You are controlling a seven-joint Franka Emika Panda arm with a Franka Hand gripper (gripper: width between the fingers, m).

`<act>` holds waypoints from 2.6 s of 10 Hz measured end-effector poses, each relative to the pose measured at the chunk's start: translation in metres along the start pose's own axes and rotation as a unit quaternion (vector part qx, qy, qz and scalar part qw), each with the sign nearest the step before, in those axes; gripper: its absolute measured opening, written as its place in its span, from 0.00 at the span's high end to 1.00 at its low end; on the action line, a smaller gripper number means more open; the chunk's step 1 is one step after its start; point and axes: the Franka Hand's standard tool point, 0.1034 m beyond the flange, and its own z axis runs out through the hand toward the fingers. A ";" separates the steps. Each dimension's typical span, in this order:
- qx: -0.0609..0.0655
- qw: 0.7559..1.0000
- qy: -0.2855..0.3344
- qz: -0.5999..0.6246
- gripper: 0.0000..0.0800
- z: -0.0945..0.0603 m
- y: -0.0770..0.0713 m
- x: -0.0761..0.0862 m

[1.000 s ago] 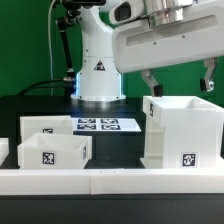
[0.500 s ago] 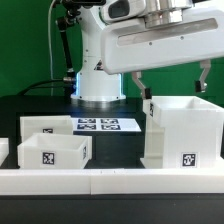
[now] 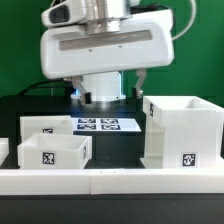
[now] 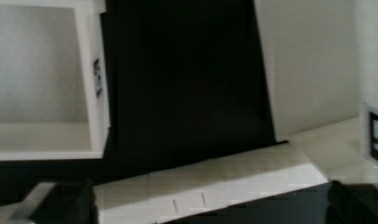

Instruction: Assemble drawer

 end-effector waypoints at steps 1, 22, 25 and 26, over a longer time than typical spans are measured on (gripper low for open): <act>-0.005 1.000 0.005 -0.008 0.19 0.005 0.013 0.000; -0.063 0.998 0.002 -0.009 0.19 0.079 0.049 -0.031; -0.071 0.997 0.006 -0.013 0.19 0.096 0.056 -0.036; -0.071 0.997 0.008 -0.013 0.19 0.097 0.056 -0.035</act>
Offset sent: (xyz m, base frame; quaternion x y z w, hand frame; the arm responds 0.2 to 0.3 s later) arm 0.0000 0.0000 0.0000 0.0000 0.0000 0.0000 1.0000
